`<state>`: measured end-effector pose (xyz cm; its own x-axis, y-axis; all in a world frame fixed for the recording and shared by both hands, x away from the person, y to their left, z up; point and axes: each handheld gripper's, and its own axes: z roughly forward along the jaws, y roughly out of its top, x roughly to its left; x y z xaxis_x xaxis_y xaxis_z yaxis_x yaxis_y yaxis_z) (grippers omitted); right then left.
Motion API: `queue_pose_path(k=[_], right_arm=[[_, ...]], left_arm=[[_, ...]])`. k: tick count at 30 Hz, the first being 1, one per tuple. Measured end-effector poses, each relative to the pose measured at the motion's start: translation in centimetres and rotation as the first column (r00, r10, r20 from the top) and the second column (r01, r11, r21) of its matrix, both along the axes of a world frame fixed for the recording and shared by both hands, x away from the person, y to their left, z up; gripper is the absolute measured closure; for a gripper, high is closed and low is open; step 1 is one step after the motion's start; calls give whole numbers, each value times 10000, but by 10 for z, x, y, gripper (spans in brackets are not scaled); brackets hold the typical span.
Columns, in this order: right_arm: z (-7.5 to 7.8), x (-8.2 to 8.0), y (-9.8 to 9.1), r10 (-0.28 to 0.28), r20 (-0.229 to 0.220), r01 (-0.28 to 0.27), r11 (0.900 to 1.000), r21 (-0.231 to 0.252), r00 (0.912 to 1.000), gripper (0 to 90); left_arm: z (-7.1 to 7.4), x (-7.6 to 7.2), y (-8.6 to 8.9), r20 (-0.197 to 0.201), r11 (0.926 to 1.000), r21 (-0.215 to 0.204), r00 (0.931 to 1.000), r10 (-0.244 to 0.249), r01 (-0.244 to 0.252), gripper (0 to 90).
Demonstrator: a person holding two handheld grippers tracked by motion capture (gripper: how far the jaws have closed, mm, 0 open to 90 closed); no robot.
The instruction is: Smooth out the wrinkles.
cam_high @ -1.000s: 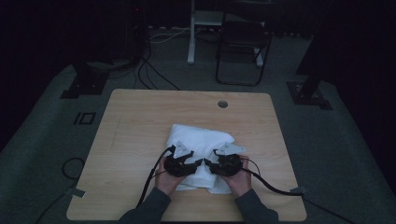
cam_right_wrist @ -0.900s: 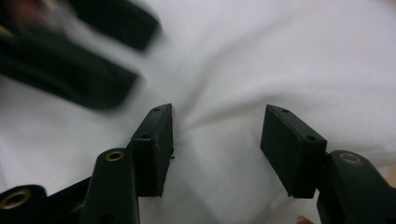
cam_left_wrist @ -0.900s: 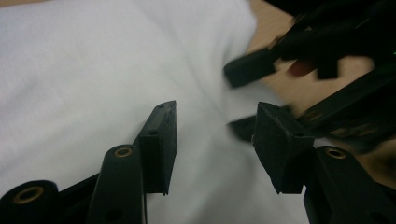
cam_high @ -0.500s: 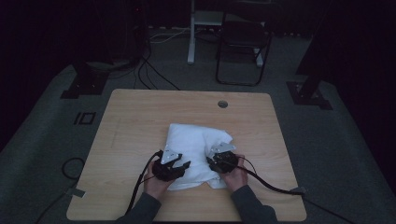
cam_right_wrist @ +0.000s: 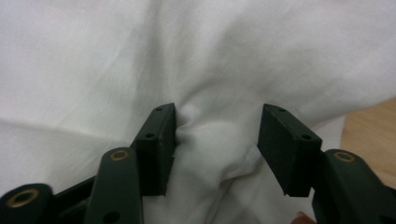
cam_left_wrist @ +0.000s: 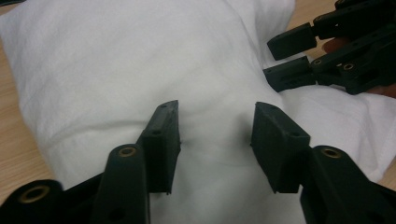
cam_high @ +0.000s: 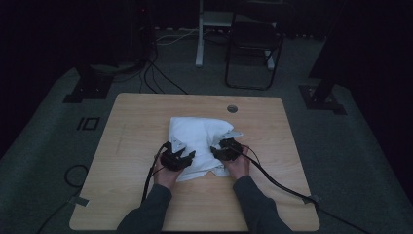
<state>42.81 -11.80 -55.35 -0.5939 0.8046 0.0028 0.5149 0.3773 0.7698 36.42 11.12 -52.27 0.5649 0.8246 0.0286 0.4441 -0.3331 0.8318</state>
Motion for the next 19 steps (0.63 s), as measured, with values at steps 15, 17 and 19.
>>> queue_pose_path(k=[15,17,19], right_arm=[[33,-54,-65,-903,1188,771,9908,1112,9888,338],[32,-55,-67,-934,1172,806,9907,1100,9887,338],[32,-55,-71,-956,1111,823,9895,1188,9892,327]], left_arm=[[28,-39,56,1148,9957,-699,9911,679,-601,448],[27,-40,58,1124,9952,-726,9909,741,-662,448],[25,-40,62,1077,9937,-828,9905,849,-762,447]])
